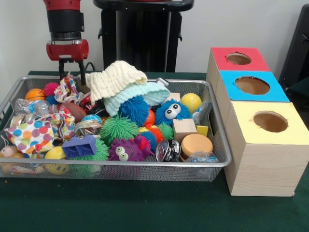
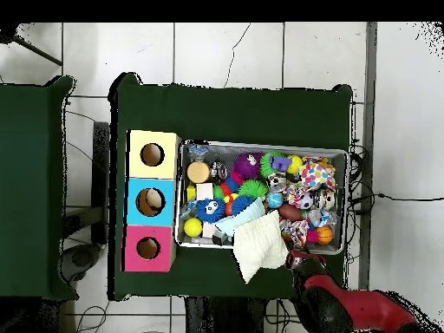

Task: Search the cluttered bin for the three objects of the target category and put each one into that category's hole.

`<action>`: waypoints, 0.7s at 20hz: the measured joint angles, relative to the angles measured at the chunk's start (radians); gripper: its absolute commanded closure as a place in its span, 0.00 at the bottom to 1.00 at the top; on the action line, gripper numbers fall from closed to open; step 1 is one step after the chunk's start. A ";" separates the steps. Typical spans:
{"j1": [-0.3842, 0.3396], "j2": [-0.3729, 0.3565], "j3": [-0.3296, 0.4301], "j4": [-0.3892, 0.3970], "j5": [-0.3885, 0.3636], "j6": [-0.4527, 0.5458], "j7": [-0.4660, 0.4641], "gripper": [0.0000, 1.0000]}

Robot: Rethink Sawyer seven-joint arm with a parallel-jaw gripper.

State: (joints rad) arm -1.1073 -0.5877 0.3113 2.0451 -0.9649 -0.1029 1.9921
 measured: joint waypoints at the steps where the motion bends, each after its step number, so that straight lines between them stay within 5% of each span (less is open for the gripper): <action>1: 0.000 0.000 0.000 0.000 0.000 0.000 0.000 0.00; 4: 0.000 0.000 0.000 0.000 0.000 0.000 0.000 0.00; 5: 0.000 0.000 -0.001 0.000 0.000 0.000 0.000 1.00; 14: 0.000 0.000 -0.007 0.001 0.000 0.000 0.000 1.00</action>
State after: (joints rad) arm -1.1074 -0.5876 0.3042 2.0458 -0.9649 -0.1027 1.9921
